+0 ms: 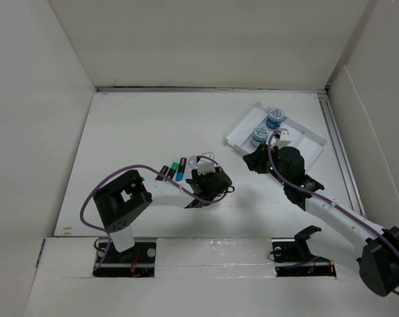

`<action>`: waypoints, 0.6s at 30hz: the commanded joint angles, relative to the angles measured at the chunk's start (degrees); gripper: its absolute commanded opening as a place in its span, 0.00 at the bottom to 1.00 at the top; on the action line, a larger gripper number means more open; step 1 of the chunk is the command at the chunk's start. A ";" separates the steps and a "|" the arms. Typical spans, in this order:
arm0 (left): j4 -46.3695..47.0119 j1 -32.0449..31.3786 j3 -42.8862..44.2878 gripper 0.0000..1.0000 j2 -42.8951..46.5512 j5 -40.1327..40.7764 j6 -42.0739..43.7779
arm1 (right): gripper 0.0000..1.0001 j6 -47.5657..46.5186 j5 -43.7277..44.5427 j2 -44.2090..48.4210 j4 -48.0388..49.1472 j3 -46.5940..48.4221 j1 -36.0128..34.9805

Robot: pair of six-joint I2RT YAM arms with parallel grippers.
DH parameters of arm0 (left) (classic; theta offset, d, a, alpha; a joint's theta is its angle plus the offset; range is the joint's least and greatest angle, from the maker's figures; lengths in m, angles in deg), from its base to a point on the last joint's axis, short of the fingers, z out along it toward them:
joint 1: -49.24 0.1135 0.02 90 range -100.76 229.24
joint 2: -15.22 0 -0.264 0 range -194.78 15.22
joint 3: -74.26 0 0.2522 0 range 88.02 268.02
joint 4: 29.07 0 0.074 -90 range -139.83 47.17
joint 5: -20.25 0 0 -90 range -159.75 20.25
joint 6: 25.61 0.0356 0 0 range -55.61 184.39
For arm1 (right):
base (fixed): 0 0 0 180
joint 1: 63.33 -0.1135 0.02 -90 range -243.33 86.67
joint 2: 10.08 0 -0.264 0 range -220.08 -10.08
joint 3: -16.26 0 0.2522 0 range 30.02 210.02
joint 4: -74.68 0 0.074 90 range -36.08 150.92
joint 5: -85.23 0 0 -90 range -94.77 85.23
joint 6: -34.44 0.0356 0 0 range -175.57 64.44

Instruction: Organize the desk

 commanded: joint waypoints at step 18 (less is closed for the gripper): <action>-2.15 0.32 -1.56 0.28 -1.33 4.67 3.52 | 0.46 -0.12 -0.65 -1.65 3.88 0.13 -1.30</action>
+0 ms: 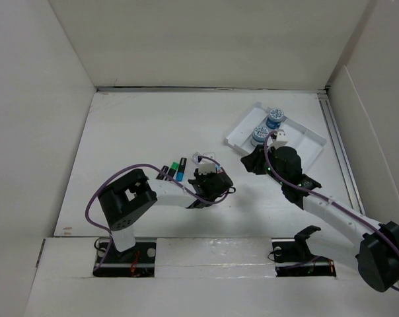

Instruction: Organize the desk

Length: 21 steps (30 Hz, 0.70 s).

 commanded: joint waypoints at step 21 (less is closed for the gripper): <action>-4.32 0.91 -5.59 0.41 5.57 5.54 2.85 | 0.46 0.07 0.91 -0.17 3.53 0.39 -0.49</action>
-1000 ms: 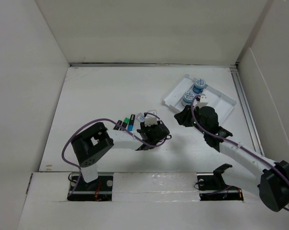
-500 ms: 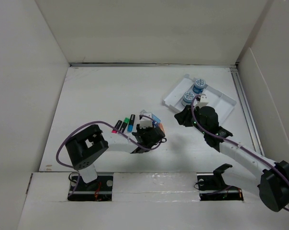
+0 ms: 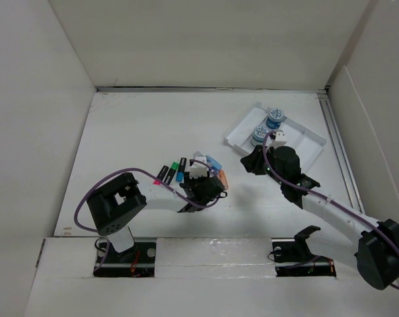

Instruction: Organize the desk

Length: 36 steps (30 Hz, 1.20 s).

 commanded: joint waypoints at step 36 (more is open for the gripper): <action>26.56 14.36 24.92 0.13 -2.95 -33.75 28.22 | 0.44 3.30 19.06 28.24 -1.57 -7.33 2.67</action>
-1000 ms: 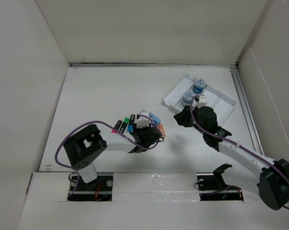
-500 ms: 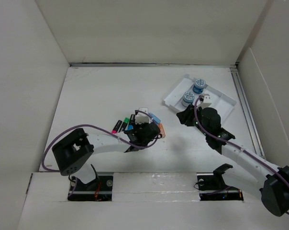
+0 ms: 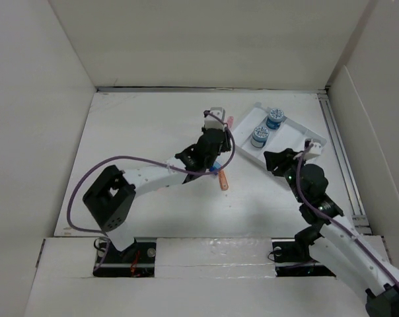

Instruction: Organize the desk

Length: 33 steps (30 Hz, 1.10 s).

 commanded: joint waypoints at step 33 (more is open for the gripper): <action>-14.71 11.31 52.63 0.40 -40.95 -29.27 7.02 | 0.44 0.59 2.47 -0.11 1.65 -0.67 1.56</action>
